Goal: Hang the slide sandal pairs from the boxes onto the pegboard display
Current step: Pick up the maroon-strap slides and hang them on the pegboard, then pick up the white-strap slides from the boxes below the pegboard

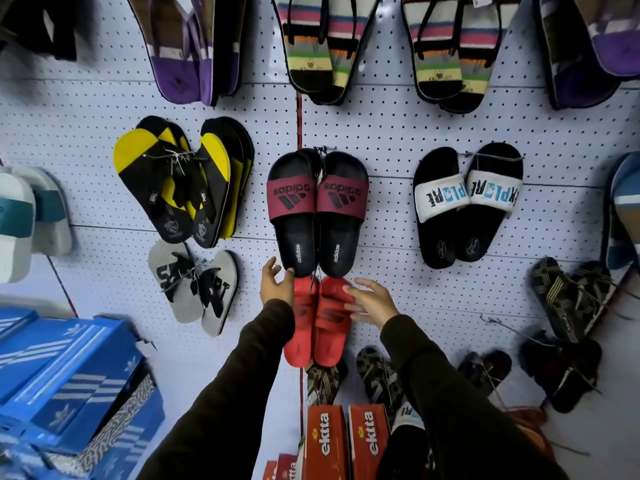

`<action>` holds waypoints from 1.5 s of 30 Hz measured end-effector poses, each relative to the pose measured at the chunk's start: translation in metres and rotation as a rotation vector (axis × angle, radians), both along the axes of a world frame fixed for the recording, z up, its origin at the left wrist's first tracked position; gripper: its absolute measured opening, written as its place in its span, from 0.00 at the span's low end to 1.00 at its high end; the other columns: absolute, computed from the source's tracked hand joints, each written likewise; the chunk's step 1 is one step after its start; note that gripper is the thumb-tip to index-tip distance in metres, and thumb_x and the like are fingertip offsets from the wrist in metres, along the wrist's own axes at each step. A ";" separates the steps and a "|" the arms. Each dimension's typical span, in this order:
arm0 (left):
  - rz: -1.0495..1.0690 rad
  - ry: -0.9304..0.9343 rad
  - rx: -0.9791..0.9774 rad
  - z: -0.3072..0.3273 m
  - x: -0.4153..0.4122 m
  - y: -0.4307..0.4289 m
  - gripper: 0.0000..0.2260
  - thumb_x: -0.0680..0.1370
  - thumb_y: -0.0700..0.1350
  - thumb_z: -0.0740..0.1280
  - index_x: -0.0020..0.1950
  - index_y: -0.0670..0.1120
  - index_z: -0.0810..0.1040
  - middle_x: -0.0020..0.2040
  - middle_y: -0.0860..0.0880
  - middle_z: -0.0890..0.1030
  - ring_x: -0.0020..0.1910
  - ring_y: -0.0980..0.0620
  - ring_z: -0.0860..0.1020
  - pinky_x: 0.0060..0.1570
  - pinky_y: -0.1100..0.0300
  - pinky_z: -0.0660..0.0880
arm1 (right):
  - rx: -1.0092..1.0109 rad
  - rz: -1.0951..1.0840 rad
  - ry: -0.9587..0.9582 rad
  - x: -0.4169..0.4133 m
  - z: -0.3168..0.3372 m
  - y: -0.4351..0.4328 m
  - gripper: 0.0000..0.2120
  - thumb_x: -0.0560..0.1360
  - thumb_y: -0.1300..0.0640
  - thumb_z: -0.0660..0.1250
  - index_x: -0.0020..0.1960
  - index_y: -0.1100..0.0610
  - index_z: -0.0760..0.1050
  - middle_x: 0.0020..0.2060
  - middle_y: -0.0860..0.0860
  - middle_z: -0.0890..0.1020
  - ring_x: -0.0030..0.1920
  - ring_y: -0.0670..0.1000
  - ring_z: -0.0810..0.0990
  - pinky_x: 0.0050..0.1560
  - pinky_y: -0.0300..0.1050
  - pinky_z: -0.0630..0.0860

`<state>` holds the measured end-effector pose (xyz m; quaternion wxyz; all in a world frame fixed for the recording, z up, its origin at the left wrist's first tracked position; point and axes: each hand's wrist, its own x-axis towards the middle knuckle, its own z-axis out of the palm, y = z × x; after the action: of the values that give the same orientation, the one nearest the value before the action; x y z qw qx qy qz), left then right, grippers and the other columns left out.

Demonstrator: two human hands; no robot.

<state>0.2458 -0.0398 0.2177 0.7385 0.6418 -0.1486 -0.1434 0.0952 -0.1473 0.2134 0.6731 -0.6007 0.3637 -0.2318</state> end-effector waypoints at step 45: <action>-0.528 0.360 0.833 -0.271 -0.247 0.001 0.20 0.72 0.43 0.73 0.62 0.39 0.77 0.55 0.42 0.81 0.56 0.42 0.81 0.61 0.47 0.77 | 0.635 -0.451 0.302 -0.283 -0.270 0.039 0.16 0.72 0.75 0.68 0.47 0.55 0.77 0.64 0.64 0.80 0.57 0.60 0.80 0.49 0.52 0.78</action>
<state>-0.0010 -0.0384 -0.0536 0.3734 0.7869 -0.1067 -0.4796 -0.1874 -0.1083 -0.0567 0.6963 -0.2961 0.6343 -0.1590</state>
